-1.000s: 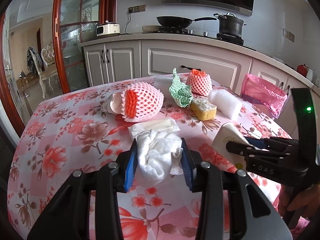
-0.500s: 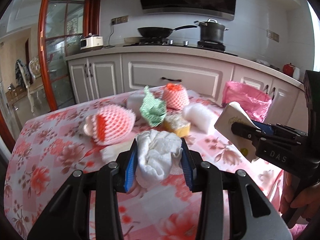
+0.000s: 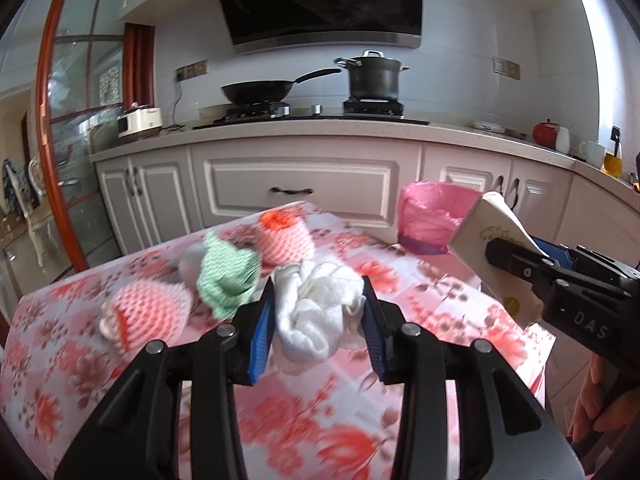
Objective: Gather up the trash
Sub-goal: 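Carry the tissue and paper cup over the pink-lined trash bin, then open both tools to drop the tissue and cup into the bin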
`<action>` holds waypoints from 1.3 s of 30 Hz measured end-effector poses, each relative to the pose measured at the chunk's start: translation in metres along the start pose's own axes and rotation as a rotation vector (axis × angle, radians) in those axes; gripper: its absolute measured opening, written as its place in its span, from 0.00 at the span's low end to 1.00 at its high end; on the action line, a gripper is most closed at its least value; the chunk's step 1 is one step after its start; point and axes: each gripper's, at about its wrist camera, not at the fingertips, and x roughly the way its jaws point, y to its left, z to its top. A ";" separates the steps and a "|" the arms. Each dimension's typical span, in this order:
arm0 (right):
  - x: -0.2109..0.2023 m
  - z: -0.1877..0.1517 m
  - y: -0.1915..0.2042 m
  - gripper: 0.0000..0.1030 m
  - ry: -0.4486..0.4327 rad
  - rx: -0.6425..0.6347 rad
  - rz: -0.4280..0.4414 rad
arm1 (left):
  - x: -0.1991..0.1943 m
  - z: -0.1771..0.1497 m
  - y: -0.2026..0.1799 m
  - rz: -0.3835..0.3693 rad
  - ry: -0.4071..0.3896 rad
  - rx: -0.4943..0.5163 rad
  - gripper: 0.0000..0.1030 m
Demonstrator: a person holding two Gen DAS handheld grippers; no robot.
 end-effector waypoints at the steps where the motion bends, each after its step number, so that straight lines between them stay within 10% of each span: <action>1: 0.000 0.002 -0.004 0.38 -0.006 0.005 -0.009 | 0.005 0.004 -0.005 -0.008 -0.003 0.006 0.37; 19: 0.029 0.055 -0.118 0.38 -0.107 0.031 -0.179 | 0.117 0.098 -0.098 -0.190 -0.068 0.082 0.38; 39: 0.140 0.092 -0.239 0.40 -0.088 0.084 -0.220 | 0.302 0.176 -0.165 -0.331 0.000 -0.051 0.41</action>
